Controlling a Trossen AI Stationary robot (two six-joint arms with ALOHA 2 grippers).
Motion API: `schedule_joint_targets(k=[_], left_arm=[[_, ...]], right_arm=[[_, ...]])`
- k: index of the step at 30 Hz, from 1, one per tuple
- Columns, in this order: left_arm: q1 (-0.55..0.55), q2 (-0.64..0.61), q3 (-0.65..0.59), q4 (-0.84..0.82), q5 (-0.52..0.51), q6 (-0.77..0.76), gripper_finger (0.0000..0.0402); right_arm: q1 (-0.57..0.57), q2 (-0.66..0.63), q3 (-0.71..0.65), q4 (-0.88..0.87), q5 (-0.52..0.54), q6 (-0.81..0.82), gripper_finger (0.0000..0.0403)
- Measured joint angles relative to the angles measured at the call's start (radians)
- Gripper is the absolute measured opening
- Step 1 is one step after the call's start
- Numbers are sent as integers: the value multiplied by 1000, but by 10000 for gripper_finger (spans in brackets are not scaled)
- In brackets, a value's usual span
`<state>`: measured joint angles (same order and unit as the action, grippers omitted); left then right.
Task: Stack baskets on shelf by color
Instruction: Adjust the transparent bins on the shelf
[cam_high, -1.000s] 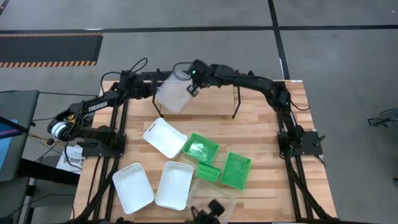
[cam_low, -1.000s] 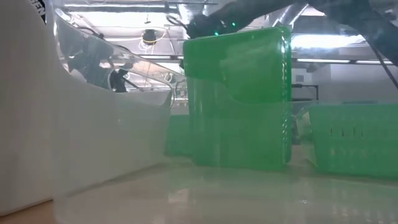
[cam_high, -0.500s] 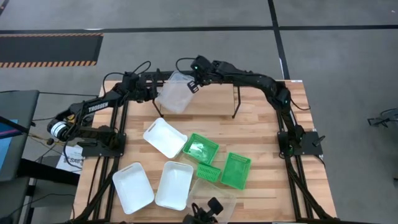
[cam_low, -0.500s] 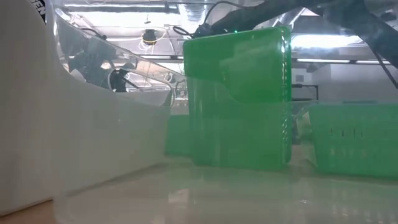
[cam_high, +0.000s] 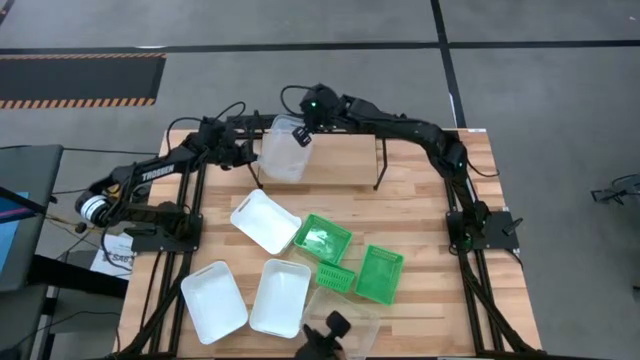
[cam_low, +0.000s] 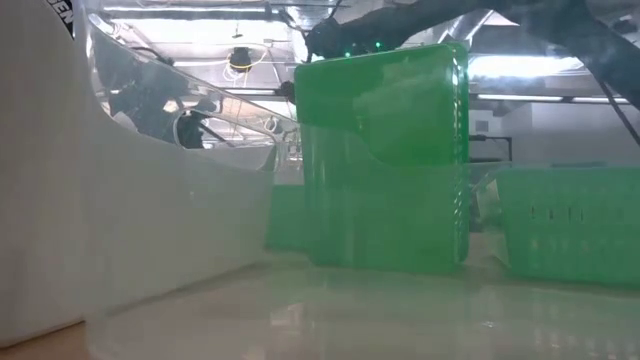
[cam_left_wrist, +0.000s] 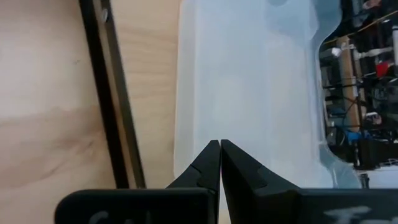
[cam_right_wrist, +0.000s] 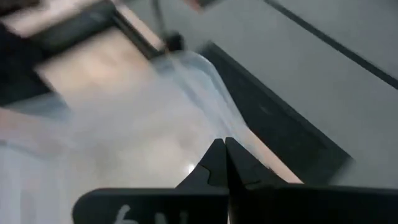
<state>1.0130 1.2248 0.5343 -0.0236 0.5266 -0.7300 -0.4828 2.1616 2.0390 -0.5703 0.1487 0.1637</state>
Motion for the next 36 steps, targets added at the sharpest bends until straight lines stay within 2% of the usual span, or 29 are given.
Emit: schedule_joint_targets(k=[4,9,15,21,25,27,36], left_arm=[[8,-20,0,-52,-21,7,0],[26,-63,0,-88,-48,16,0],[28,-88,0,-102,-88,16,0],[26,-87,0,-139,-98,41,0],[26,-87,0,-145,-105,42,0],[26,-87,0,-144,-110,42,0],[21,-87,0,-144,-113,41,0]], right_arm=[[-3,-3,59,-234,110,12,1],[-2,5,55,-344,124,79,1],[-5,24,-15,-210,61,75,1],[-5,36,-19,-79,-3,31,1],[0,64,-15,-25,-53,7,1],[1,73,-21,-51,-68,3,1],[-13,63,-19,2,-33,-5,1]])
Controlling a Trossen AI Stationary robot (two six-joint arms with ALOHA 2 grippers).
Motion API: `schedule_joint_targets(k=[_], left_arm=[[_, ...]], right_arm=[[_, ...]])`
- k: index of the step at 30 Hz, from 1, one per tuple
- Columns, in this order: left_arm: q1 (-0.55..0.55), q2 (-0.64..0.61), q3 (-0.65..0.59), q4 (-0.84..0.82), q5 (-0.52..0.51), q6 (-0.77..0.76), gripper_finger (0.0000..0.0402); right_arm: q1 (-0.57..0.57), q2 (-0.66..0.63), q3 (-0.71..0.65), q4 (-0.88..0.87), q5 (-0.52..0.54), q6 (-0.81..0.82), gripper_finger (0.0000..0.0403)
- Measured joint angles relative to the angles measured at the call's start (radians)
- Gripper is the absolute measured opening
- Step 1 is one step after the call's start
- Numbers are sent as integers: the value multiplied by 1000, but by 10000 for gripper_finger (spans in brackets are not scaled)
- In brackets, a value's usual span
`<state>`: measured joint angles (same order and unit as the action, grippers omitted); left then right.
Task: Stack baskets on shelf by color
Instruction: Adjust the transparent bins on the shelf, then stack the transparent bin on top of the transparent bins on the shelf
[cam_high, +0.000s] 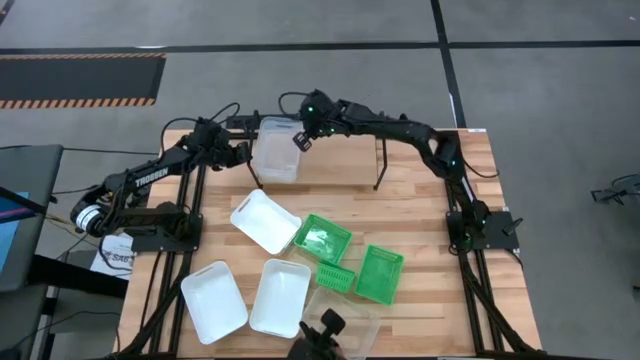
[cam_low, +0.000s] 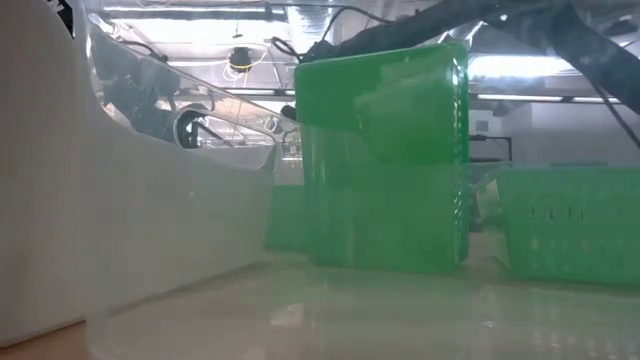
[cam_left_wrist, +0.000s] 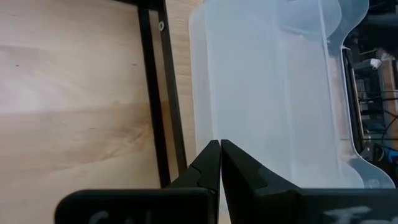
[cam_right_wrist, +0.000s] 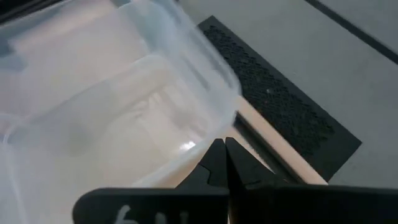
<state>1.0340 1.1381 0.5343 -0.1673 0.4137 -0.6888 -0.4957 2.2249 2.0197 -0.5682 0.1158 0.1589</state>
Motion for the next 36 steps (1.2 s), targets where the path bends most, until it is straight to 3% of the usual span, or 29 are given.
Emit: schedule_joint_targets(k=[25,36], left_arm=[[-48,-1,0,0,-3,-7,0],[35,-45,2,-26,3,18,0]], right_arm=[[-19,-4,4,143,-38,-27,1],[8,-28,142,-80,-38,-85,3]])
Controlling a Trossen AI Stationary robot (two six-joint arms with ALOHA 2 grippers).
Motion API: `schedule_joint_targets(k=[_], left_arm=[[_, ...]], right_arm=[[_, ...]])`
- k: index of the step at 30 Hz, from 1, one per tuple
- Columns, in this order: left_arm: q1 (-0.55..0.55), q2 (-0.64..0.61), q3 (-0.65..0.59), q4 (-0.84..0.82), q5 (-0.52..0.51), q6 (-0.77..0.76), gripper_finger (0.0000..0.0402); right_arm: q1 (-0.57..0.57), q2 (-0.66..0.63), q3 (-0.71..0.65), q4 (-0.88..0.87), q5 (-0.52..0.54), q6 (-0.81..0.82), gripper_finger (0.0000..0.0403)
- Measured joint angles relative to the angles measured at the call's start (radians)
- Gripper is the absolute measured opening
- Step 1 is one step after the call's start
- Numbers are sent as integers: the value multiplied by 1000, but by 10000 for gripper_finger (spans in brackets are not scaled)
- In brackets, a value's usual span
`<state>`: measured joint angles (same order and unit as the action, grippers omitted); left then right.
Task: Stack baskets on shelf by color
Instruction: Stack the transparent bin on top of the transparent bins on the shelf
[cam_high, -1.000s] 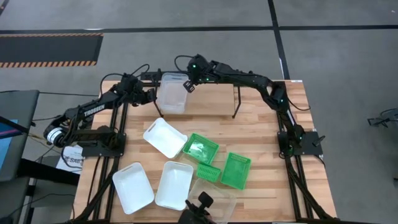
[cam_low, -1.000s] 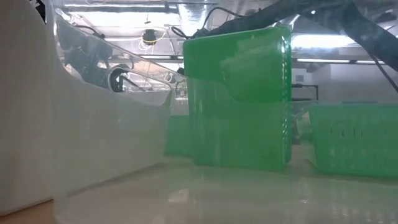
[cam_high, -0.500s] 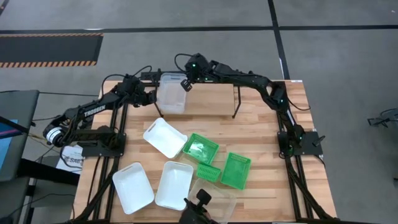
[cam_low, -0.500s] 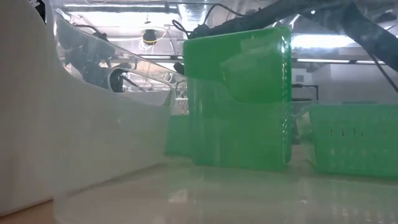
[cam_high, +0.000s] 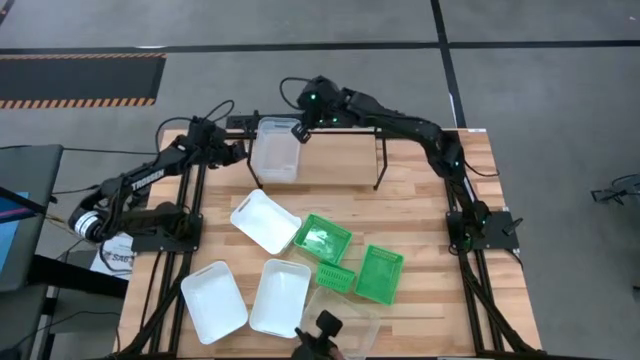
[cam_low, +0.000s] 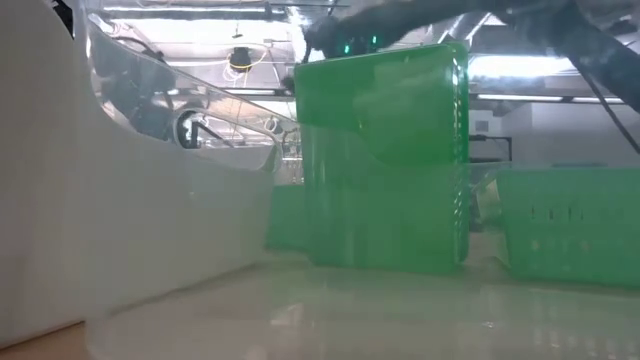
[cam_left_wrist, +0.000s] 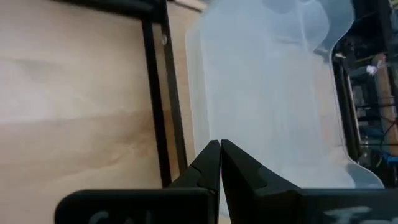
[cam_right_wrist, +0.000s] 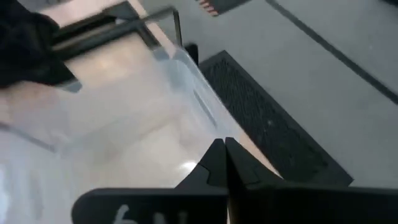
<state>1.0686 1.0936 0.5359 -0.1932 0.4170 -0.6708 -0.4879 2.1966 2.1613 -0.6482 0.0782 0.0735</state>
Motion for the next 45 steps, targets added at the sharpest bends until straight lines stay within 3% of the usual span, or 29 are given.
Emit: schedule_joint_targets(k=[7,17,22,29,34,41,45], left_arm=[[62,-146,75,-259,-89,120,0],[25,-396,197,-658,44,294,0],[-7,-517,218,-765,43,298,0],[-22,-669,218,-787,23,227,5],[-22,-716,218,-783,23,185,53],[-22,-714,218,-781,20,124,158],[-22,-715,218,-781,24,72,198]], right_arm=[[42,-36,174,-351,-93,-22,25],[232,-53,188,-709,-234,-46,89],[375,-51,188,-769,-228,75,124],[613,-51,188,-926,-145,342,168],[784,-68,187,-923,-191,545,195],[865,-119,106,-911,-170,713,213],[941,-136,41,-839,-145,802,214]])
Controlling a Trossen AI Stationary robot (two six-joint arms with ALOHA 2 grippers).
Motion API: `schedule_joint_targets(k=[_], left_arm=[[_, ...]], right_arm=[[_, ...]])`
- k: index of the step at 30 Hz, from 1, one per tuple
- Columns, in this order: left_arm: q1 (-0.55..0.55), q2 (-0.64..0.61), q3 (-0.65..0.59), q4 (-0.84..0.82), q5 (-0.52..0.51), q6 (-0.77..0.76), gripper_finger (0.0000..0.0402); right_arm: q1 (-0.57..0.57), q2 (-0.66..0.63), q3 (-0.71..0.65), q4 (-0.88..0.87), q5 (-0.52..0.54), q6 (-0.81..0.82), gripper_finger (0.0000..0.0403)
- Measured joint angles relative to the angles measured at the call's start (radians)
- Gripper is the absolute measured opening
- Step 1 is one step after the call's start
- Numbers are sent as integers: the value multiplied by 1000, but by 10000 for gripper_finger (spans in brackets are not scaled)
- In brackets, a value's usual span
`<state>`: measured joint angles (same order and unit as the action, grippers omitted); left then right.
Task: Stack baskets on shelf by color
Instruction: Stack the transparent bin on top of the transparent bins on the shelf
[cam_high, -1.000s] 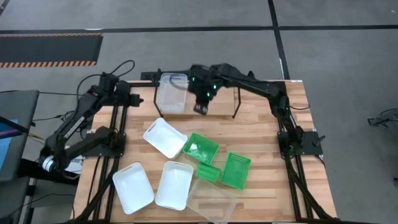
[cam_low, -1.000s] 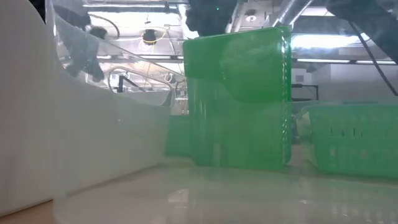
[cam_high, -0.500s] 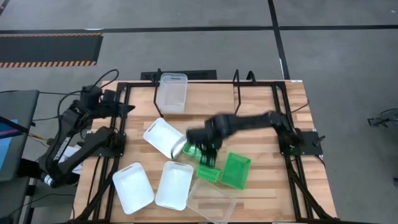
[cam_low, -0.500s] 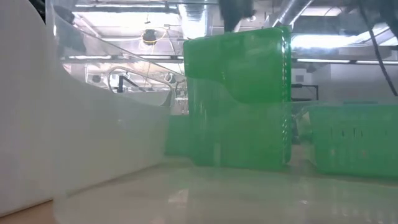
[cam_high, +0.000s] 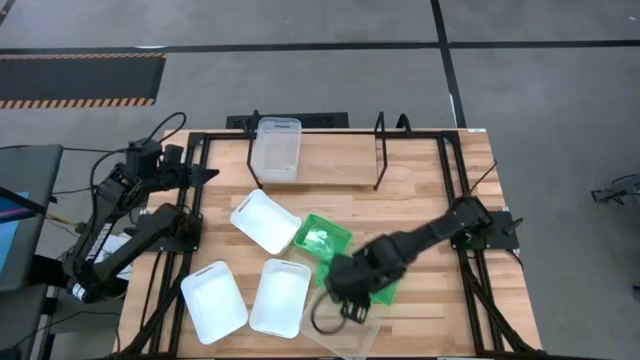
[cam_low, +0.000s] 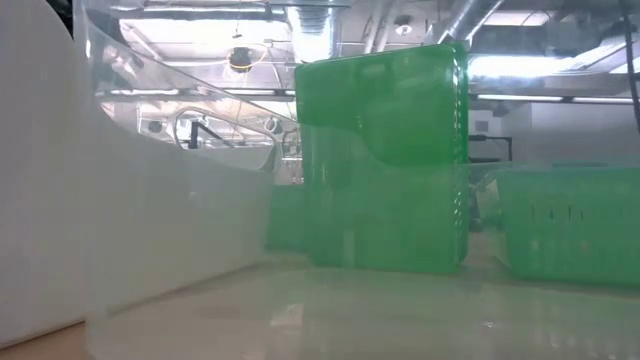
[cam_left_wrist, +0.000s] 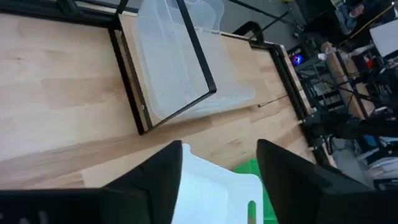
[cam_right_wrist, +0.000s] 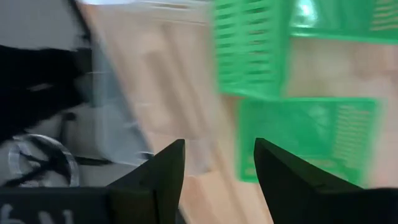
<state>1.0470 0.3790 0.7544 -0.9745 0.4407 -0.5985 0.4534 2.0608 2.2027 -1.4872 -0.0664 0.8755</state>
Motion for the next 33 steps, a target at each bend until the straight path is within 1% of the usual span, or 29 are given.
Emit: schedule_joint_targets(k=[3,7,12,16,19,22,28,31,33], left_arm=[[0,0,0,-4,0,-5,212],[0,0,0,-4,0,-13,216],[0,0,0,-11,0,-13,214],[0,0,0,-18,-15,4,213],[0,0,0,-26,-36,10,213],[0,0,0,-26,-37,10,213],[0,0,0,-25,-37,10,213],[0,0,0,-25,-37,10,213],[0,0,0,-25,-37,10,213]], right_arm=[[55,-20,-56,78,11,69,214],[114,-13,-149,167,52,107,214],[135,-12,-330,413,57,121,214],[119,-14,-463,608,72,115,214],[100,-12,-527,629,87,119,214],[82,-13,-577,632,96,118,214],[75,-10,-637,690,97,100,210],[77,6,-651,716,96,96,187],[77,6,-660,711,90,107,155]])
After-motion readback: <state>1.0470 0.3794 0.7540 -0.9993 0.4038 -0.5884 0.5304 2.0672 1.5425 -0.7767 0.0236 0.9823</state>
